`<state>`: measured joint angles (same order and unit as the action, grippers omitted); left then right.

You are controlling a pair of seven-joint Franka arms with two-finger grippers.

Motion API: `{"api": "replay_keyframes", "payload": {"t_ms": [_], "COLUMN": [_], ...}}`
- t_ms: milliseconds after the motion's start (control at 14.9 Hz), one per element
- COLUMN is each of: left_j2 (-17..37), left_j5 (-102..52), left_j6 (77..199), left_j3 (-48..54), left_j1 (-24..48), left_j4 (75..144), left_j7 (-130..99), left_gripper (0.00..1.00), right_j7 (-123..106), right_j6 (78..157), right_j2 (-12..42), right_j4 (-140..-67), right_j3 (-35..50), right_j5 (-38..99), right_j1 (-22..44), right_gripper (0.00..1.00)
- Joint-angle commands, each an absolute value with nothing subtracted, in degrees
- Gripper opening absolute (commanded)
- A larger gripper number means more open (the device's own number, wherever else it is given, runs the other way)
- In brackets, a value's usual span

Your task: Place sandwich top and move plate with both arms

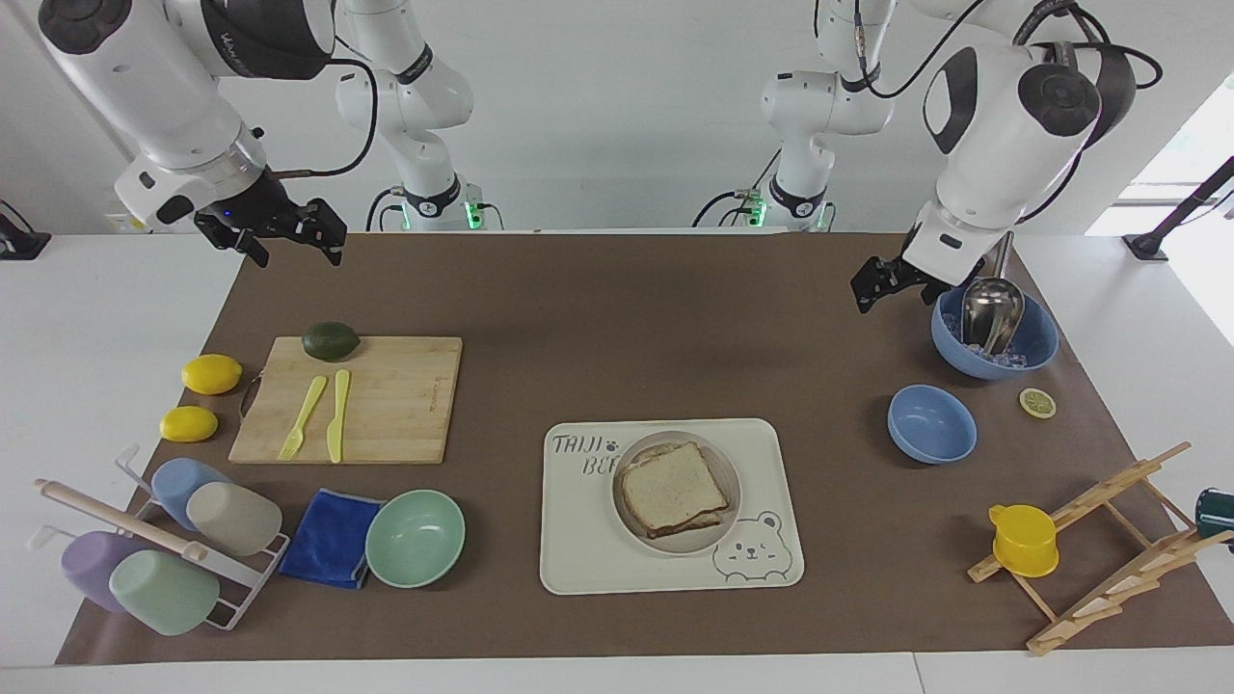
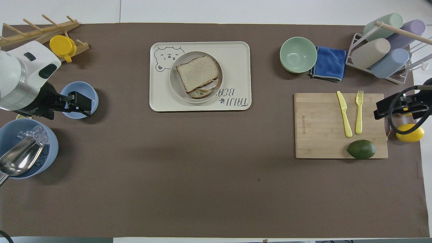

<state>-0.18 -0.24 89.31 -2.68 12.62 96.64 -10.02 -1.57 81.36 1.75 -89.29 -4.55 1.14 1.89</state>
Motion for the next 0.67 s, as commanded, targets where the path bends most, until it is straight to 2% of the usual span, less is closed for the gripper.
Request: {"api": "replay_keyframes", "payload": {"t_ms": [0,134,268,469,602], "left_j2": [-3.9,-3.8,-3.1,-2.1,-2.2], "left_j5": [0.7,0.7,0.6,-0.1,-3.2], "left_j6": [89.2,93.1,94.7,89.3,88.1], "left_j3": [-1.1,0.6,0.1,-2.9,-4.0], "left_j1": [9.8,7.3,7.8,9.9,9.9], "left_j4": [101.6,102.3,101.5,97.7,97.4], "left_j7": [-6.5,-2.1,-2.2,-2.7,-2.8], "left_gripper": [1.0,1.0,1.0,1.0,1.0], "right_j7": [-0.9,-0.9,-0.9,-0.9,-0.9], "right_j6": [81.8,81.8,81.8,81.8,81.8], "right_j2": [0.6,0.6,0.6,0.6,0.6], "right_j4": [-90.4,-90.4,-90.4,-90.4,-90.4], "right_j3": [-4.0,-4.0,-4.0,-4.0,-4.0], "right_j5": [1.1,1.1,1.1,1.1,1.1], "right_j1": [1.4,1.4,1.4,1.4,1.4], "right_gripper": [1.0,1.0,1.0,1.0,1.0]}}
